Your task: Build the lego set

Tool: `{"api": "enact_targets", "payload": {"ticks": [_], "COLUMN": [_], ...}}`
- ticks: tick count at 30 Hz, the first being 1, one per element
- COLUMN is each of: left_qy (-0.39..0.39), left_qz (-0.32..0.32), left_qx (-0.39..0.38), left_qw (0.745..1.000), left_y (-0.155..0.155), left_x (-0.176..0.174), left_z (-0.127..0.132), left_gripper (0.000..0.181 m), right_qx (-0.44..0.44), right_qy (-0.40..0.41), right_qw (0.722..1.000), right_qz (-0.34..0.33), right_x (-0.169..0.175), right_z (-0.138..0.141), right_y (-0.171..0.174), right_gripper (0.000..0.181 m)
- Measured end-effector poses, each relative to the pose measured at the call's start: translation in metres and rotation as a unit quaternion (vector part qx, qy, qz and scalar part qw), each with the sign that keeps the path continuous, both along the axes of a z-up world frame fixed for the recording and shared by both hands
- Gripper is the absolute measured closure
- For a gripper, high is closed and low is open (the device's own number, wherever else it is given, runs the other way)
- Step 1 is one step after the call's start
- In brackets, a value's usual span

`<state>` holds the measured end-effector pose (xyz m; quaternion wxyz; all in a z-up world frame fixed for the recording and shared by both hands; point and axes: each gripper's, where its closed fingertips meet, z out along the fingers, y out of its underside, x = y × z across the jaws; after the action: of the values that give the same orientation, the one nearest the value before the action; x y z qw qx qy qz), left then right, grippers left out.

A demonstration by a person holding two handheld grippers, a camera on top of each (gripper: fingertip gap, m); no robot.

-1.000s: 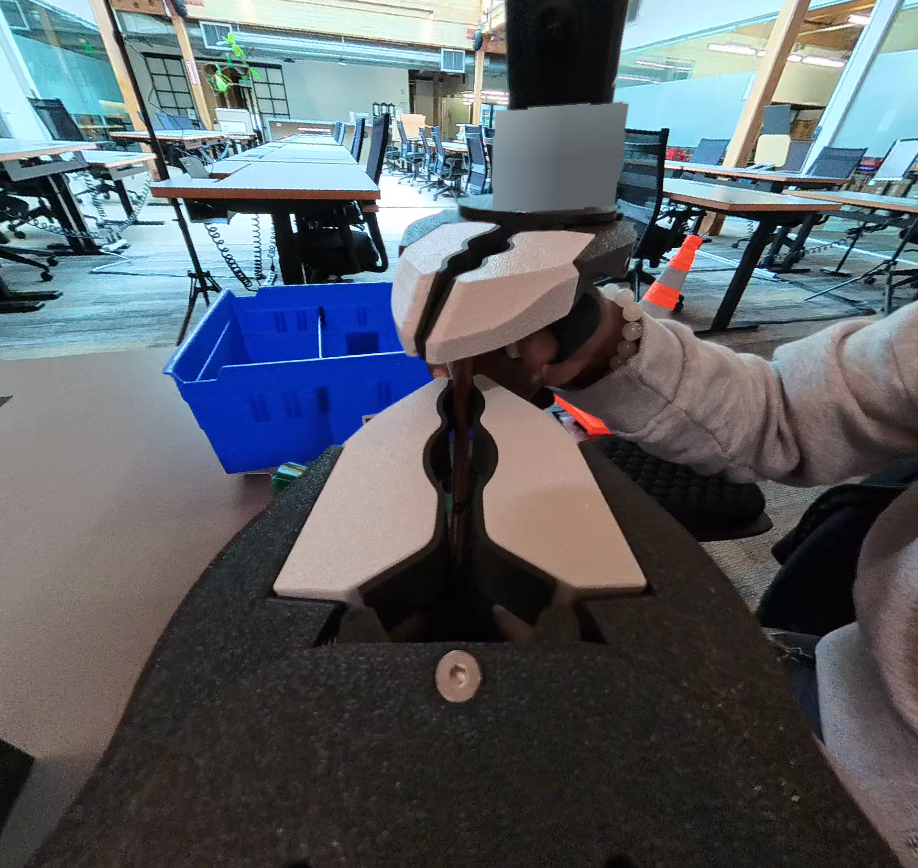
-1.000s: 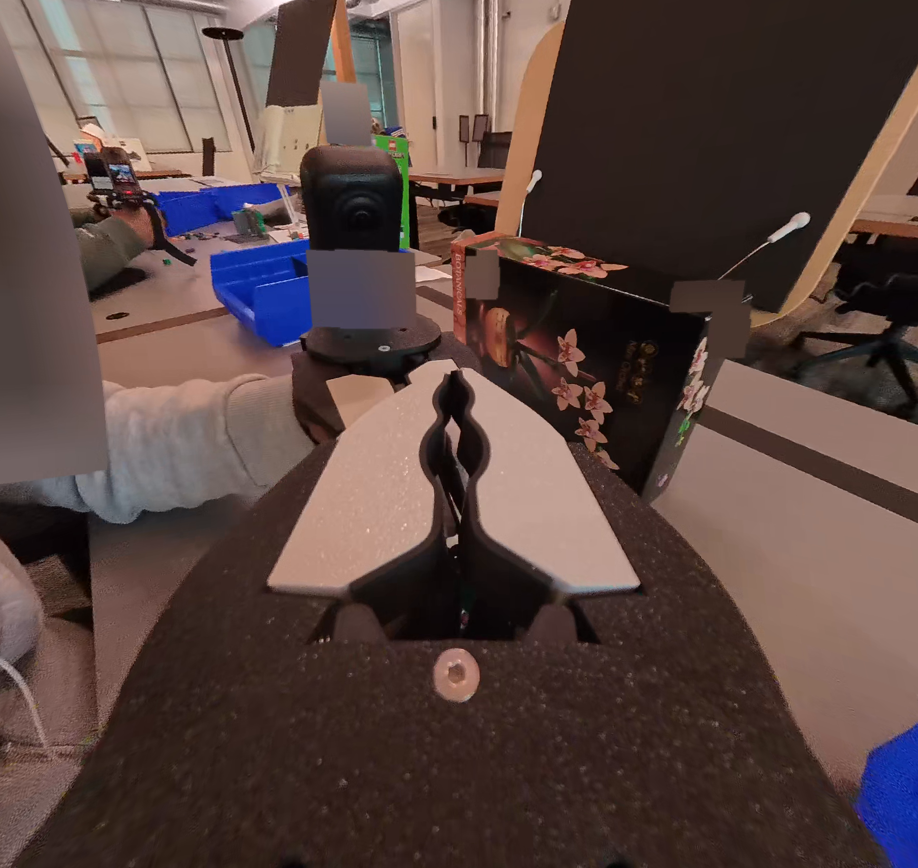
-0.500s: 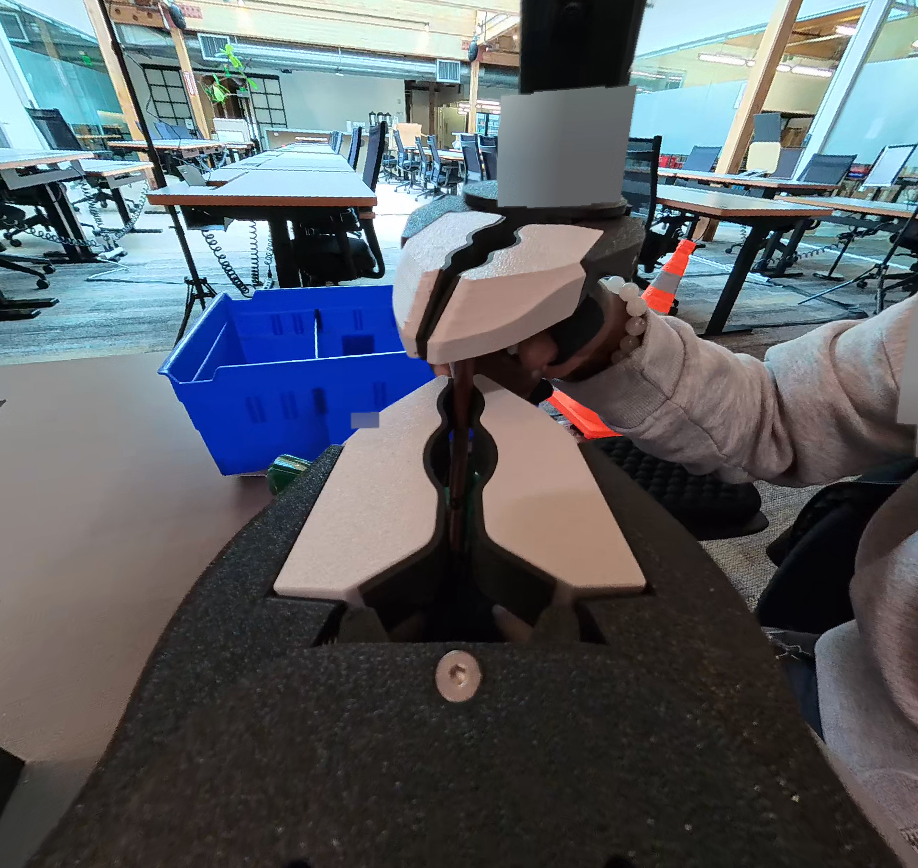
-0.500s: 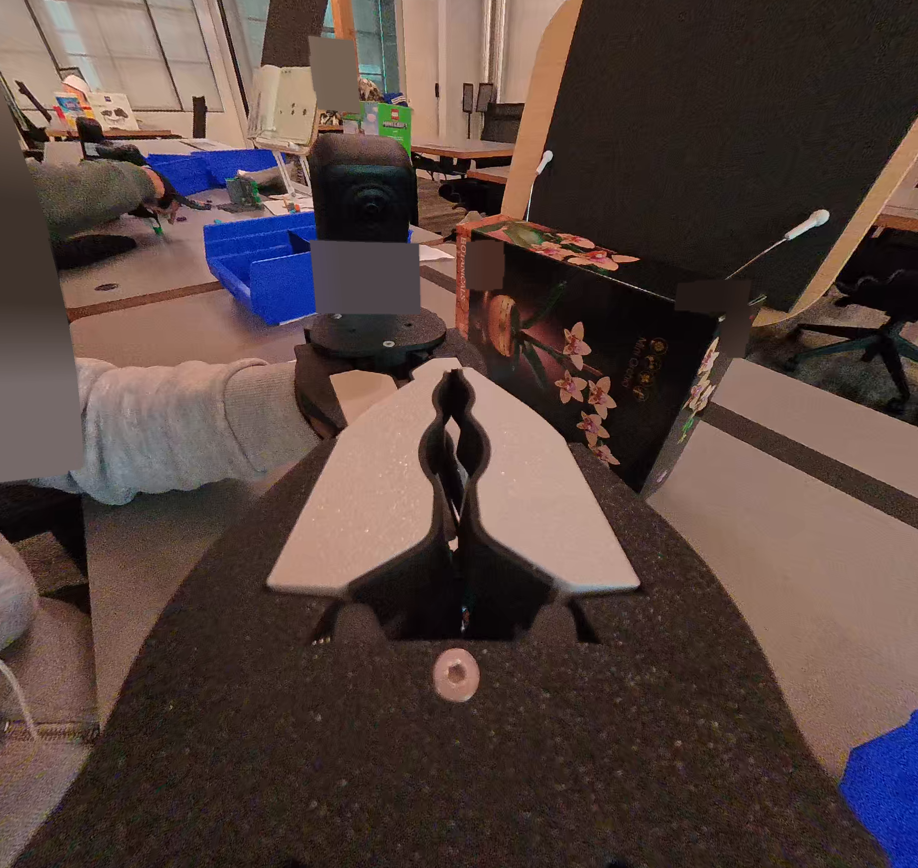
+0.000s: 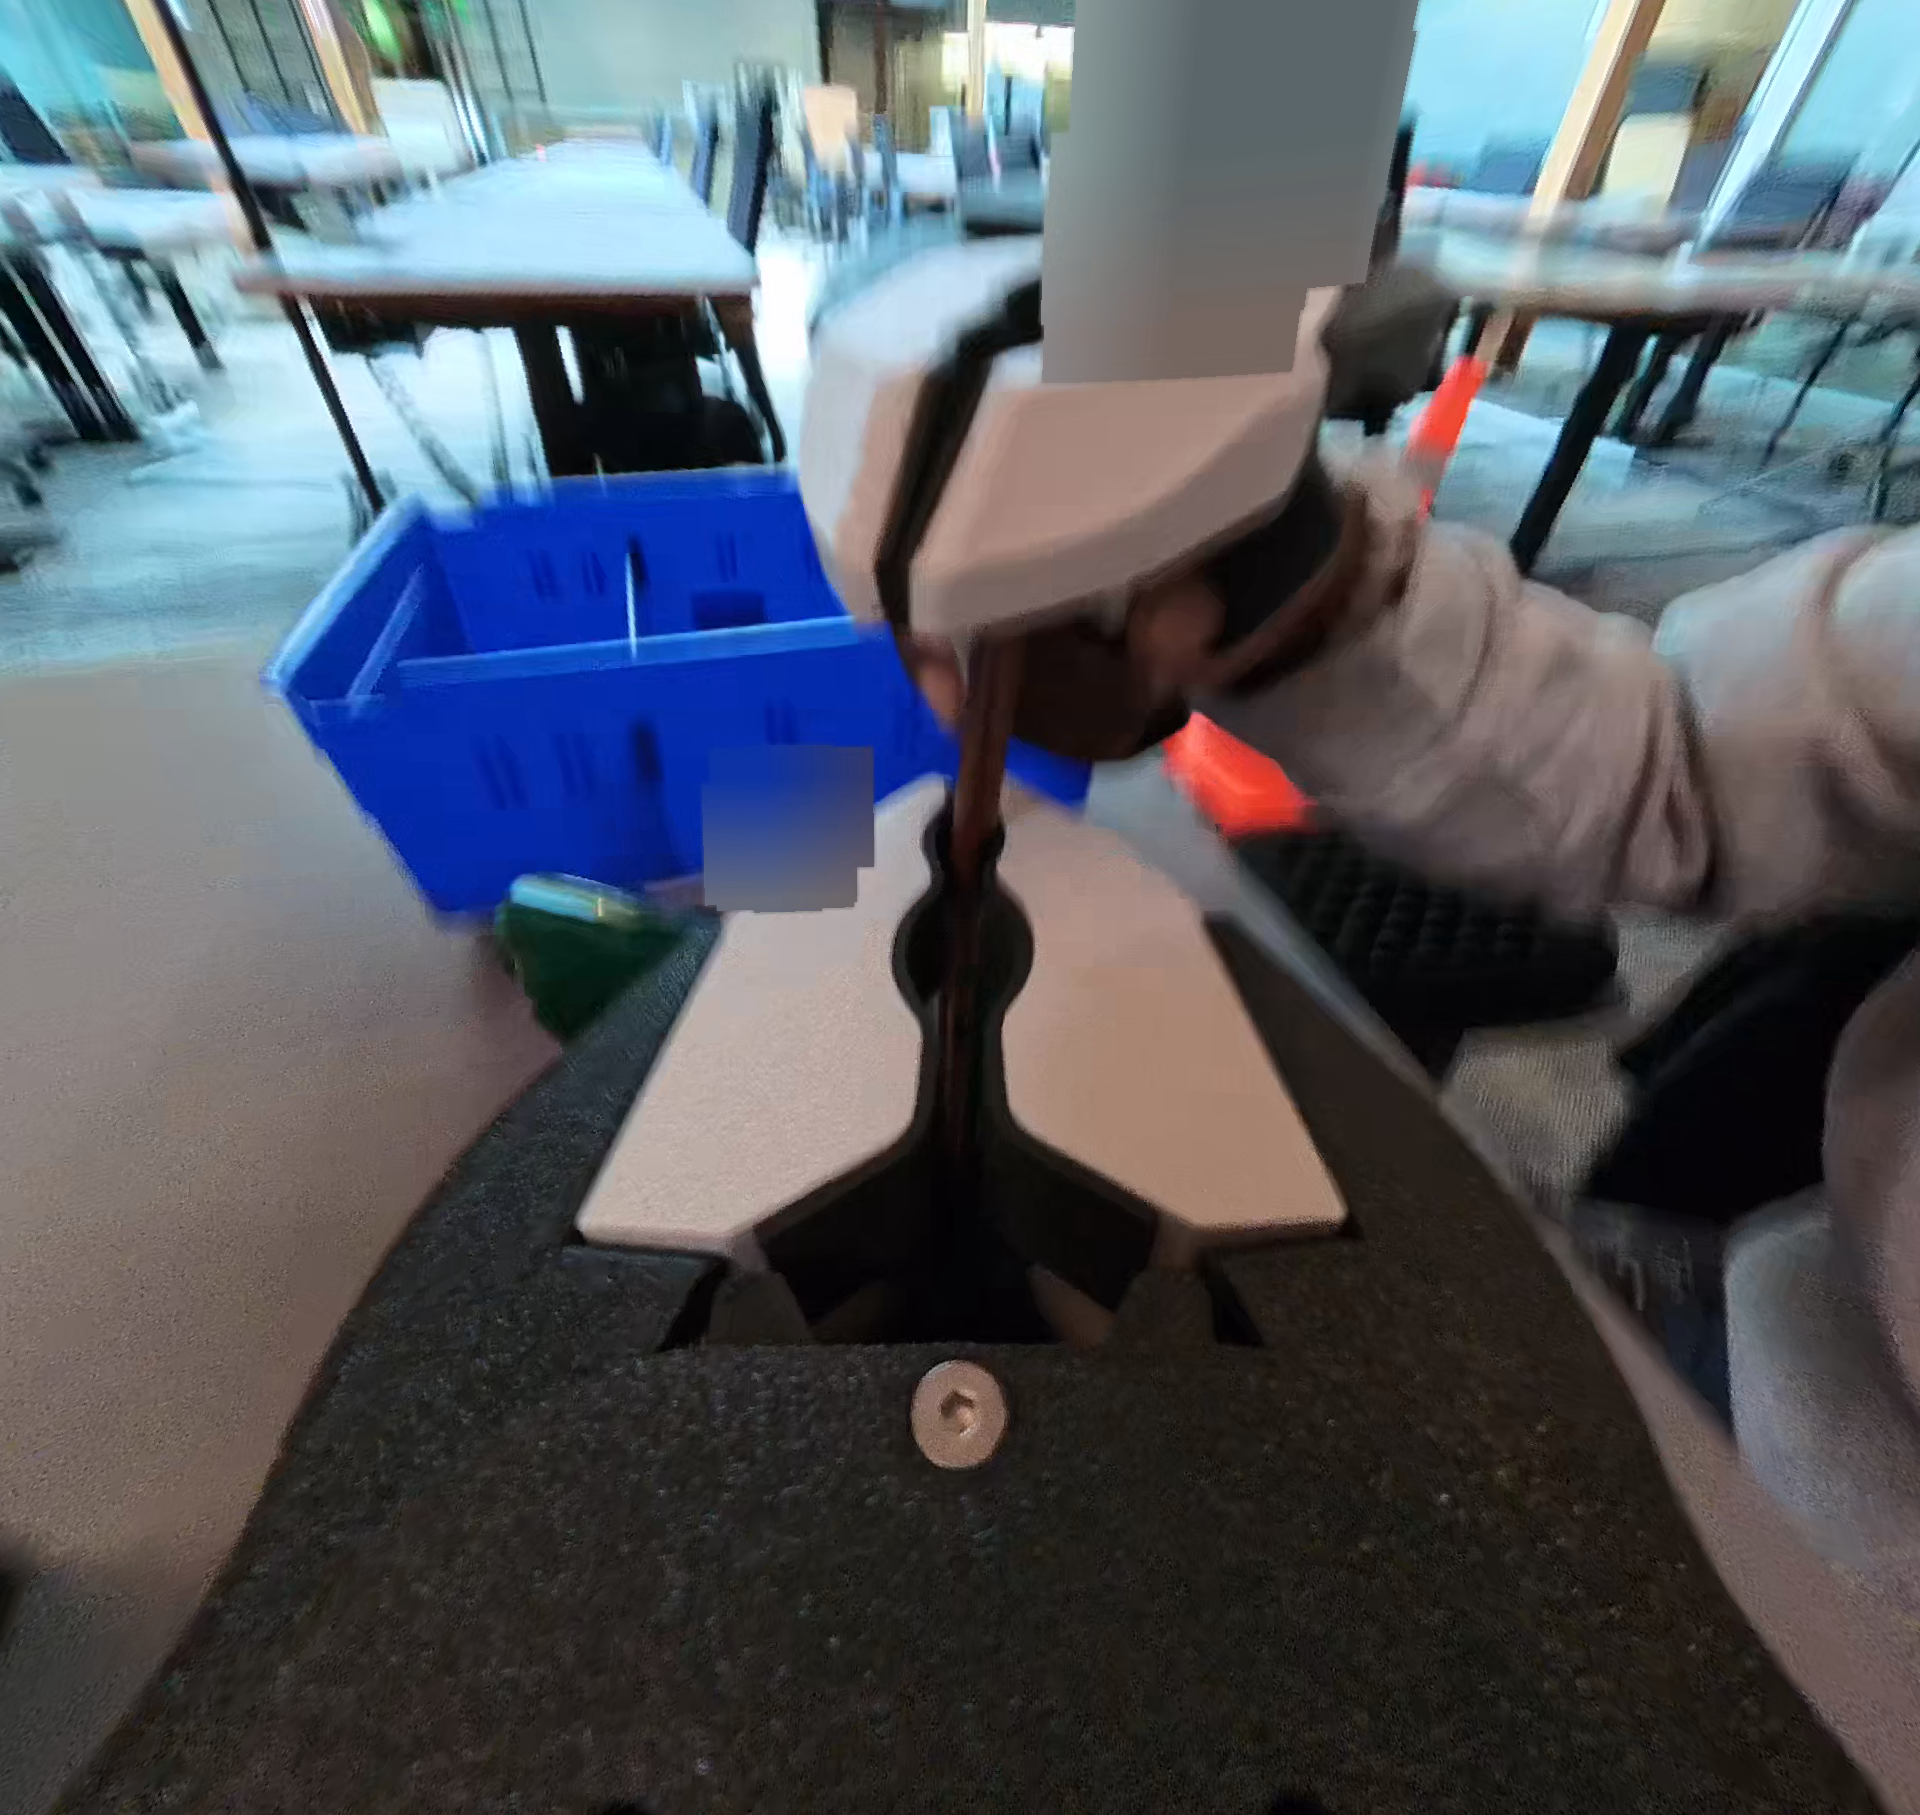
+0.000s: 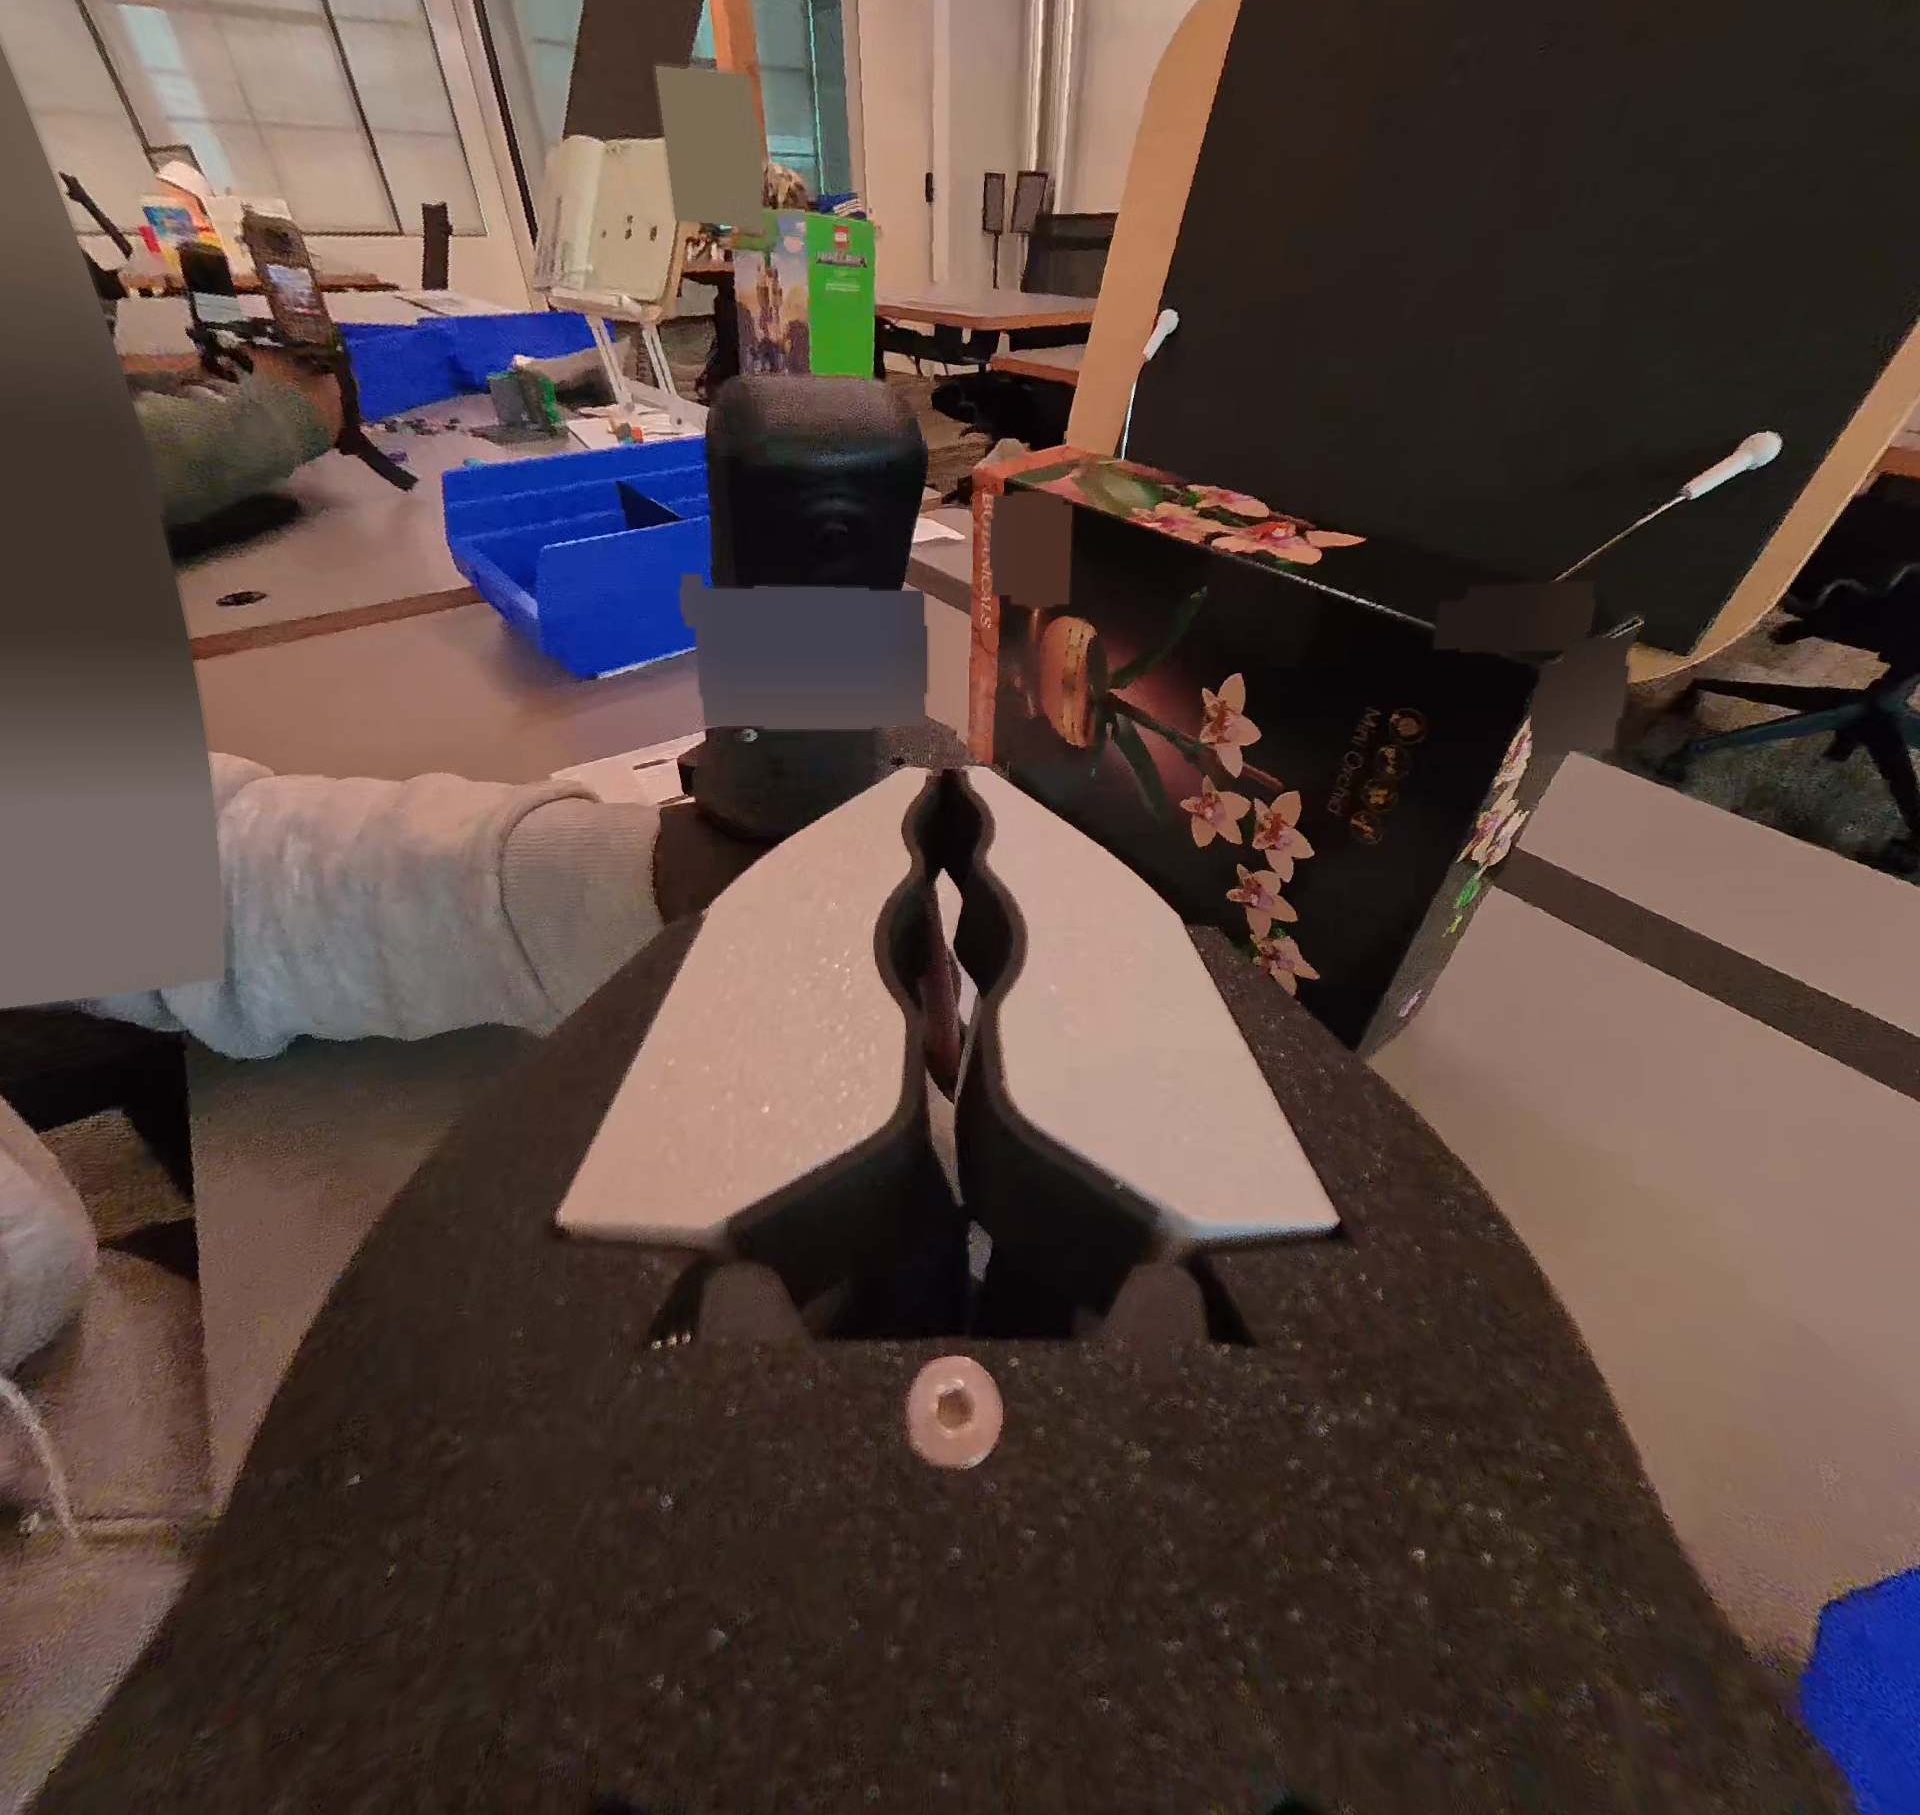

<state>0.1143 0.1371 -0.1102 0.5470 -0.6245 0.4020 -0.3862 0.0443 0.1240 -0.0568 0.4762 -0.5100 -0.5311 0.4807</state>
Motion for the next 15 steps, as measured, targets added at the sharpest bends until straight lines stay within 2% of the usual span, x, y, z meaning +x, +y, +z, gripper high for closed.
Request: {"api": "enact_targets", "payload": {"ticks": [1, 3, 5, 9, 15], "left_qy": [-0.017, 0.012, -0.001, 0.0, -0.001], "left_qz": [0.0, 0.002, -0.006, -0.013, -0.026], "left_qx": [0.003, 0.02, 0.009, 0.02, 0.017], "left_qw": [1.0, 1.0, 1.0, 1.0, 1.0], "left_y": [0.0, -0.001, -0.002, 0.002, 0.001], "left_x": [0.001, -0.004, -0.004, -0.005, -0.004], "left_z": [0.004, 0.01, 0.012, 0.018, 0.019], "left_gripper": [0.181, 0.181, 0.181, 0.181, 0.181], "right_qx": [0.01, 0.006, -0.007, 0.015, 0.008], "right_qy": [-0.001, 0.002, 0.007, -0.004, 0.018], "right_qw": [1.0, 1.0, 1.0, 1.0, 0.999], "right_qz": [-0.008, -0.001, 0.004, -0.024, -0.033], "right_x": [-0.002, -0.002, 0.0, 0.002, 0.006], "right_z": [0.0, 0.001, 0.002, 0.003, 0.004], "right_y": [0.001, 0.001, 0.002, 0.012, 0.015], "right_gripper": [0.181, 0.181, 0.181, 0.181, 0.181]}}
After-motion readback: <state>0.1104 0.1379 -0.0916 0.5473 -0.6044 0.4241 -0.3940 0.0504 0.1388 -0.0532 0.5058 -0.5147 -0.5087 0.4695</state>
